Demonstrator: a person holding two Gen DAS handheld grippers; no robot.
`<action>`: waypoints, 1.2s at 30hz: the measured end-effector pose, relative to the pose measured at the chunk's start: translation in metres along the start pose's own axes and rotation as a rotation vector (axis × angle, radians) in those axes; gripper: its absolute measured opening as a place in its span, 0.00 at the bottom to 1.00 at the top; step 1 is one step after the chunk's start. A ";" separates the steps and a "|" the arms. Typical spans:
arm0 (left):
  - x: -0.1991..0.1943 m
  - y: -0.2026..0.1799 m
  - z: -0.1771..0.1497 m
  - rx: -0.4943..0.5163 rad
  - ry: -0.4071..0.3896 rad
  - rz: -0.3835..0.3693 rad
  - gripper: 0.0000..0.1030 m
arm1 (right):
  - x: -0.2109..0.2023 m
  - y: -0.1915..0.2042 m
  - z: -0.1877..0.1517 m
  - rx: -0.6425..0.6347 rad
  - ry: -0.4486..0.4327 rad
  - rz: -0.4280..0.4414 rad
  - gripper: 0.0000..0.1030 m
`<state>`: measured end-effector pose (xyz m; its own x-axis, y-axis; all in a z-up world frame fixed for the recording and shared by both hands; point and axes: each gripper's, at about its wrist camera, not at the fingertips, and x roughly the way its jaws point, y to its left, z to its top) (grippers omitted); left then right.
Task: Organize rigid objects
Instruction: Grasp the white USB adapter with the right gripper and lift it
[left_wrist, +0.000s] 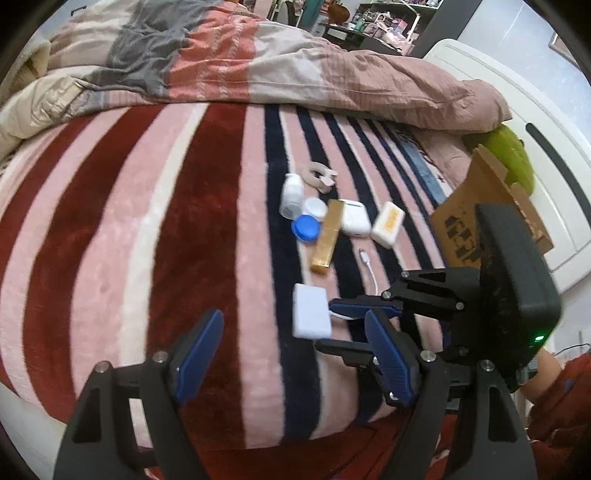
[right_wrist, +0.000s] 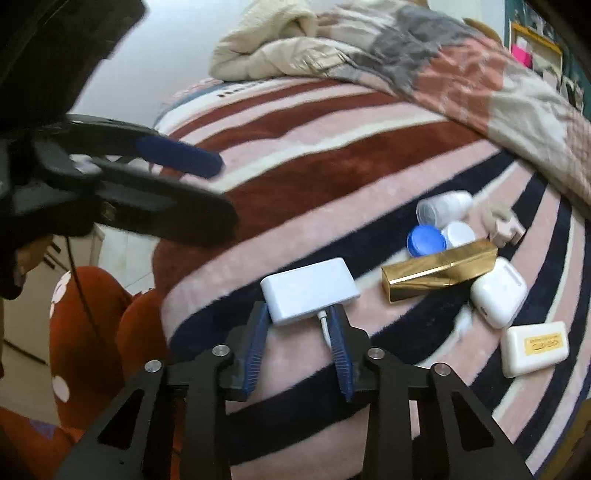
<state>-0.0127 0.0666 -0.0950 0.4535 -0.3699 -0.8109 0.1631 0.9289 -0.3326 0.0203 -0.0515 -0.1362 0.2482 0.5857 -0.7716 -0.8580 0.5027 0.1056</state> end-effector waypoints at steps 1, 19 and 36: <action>-0.001 -0.002 0.000 -0.001 -0.002 -0.017 0.74 | -0.003 0.002 0.000 -0.002 -0.012 -0.002 0.25; 0.004 0.021 -0.007 -0.063 0.024 0.026 0.74 | 0.019 -0.005 -0.002 0.082 0.031 0.021 0.55; -0.016 0.013 0.007 -0.057 -0.031 -0.130 0.60 | -0.016 0.023 0.022 0.025 -0.164 0.013 0.25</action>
<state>-0.0113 0.0844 -0.0828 0.4585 -0.4859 -0.7441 0.1726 0.8701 -0.4618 0.0068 -0.0350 -0.1076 0.3092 0.6870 -0.6575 -0.8505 0.5092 0.1320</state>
